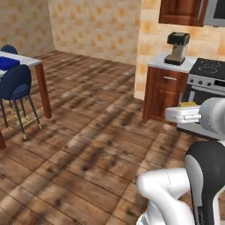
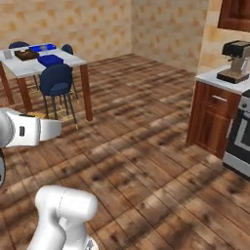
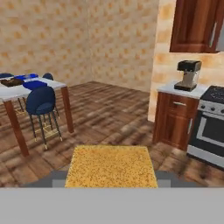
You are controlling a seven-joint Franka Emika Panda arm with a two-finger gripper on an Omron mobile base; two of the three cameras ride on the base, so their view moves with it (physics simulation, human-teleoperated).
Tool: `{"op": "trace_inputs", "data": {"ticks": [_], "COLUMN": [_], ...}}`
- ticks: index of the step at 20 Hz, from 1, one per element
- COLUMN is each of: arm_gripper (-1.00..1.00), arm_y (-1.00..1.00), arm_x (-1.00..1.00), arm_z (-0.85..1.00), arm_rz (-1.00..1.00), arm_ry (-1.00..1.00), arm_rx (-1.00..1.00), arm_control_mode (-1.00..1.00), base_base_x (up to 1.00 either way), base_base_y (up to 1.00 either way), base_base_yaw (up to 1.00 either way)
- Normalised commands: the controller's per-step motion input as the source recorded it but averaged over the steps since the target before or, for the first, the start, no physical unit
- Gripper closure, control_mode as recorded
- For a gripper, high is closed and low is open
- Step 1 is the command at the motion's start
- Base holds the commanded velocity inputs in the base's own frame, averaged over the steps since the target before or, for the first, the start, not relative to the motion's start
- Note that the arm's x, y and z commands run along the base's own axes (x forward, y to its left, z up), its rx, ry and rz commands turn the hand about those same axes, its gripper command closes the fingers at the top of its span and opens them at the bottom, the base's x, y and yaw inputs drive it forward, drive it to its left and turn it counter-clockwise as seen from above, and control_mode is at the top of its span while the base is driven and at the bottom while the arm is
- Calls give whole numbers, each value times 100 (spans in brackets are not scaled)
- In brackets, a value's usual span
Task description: Take the cake and donut from the fridge and place them on the empty tray on the dining counter.
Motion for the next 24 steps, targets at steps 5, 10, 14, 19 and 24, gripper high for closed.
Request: {"op": "trace_inputs", "data": {"ticks": [5, 10, 14, 19, 24], "arm_gripper": [100, 100, 100, 100, 100], "arm_y": [0, 0, 0, 0, 0], "arm_x": [0, 0, 0, 0, 0], "arm_z": [0, 0, 0, 0, 0], "arm_rz": [0, 0, 0, 0, 0], "arm_ry": [0, 0, 0, 0, 0], "arm_rx": [0, 0, 0, 0, 0], "arm_control_mode": [100, 100, 100, 100, 100], "base_base_x": [100, 100, 100, 100, 100], "base_base_y": [2, -2, 29, 73, 97], "base_base_yaw": [48, 27, 10, 5, 2]}}
